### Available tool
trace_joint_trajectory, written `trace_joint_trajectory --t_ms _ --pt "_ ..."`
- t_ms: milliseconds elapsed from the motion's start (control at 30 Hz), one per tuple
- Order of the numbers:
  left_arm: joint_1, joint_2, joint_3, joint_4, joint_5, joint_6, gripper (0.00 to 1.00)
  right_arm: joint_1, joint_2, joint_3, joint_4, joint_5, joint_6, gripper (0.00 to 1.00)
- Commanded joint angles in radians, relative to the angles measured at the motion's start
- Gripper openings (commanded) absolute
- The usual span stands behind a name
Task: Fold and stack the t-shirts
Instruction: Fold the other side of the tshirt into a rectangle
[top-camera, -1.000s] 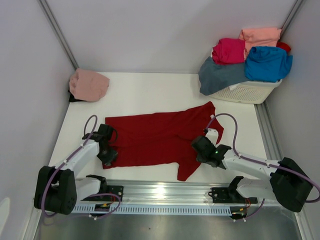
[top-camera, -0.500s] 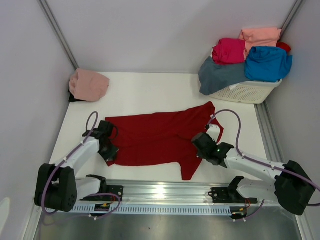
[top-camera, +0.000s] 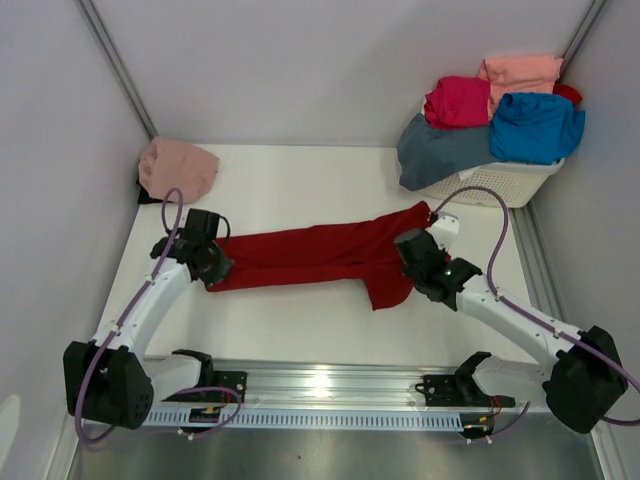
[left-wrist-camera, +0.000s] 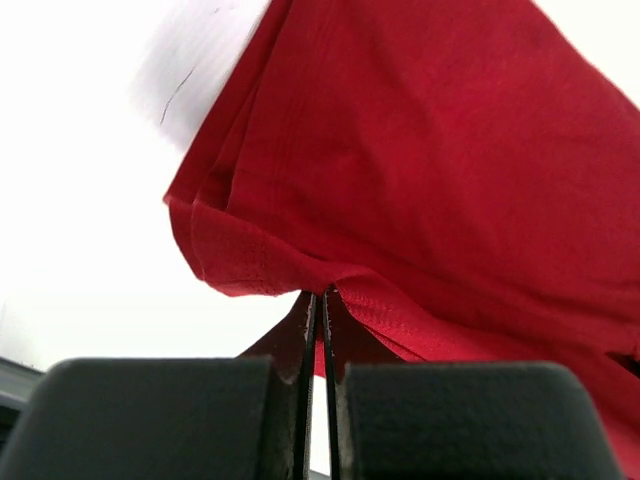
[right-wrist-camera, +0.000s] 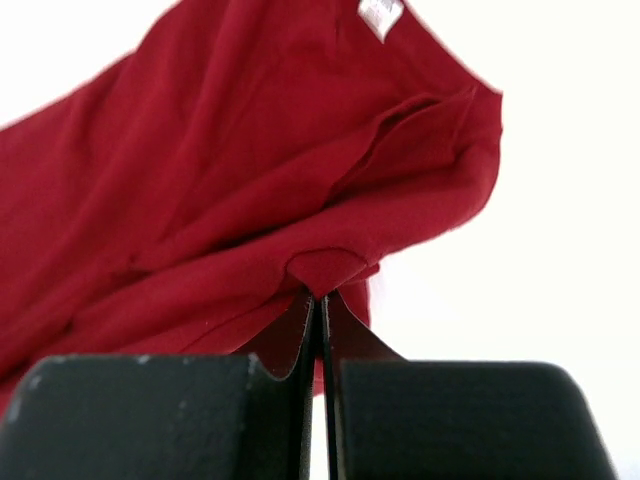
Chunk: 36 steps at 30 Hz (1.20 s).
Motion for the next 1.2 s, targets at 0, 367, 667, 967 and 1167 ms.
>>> trace_joint_trajectory --t_ms 0,367,667,967,1167 --pt "-0.005 0.034 0.054 0.021 -0.043 0.034 0.01 -0.054 0.065 0.072 0.045 0.079 -0.063 0.0" --pt "0.004 0.196 0.134 0.1 -0.083 0.035 0.01 -0.115 0.257 0.192 0.131 0.104 -0.119 0.0" --pt "0.034 0.333 0.252 0.158 -0.101 0.077 0.01 -0.166 0.412 0.318 0.197 0.102 -0.185 0.0" --pt "0.073 0.514 0.437 0.172 -0.071 0.147 0.02 -0.186 0.651 0.497 0.198 0.093 -0.217 0.0" --pt "0.074 0.637 0.456 0.219 0.018 0.184 0.39 -0.181 0.769 0.596 0.189 0.062 -0.252 0.52"
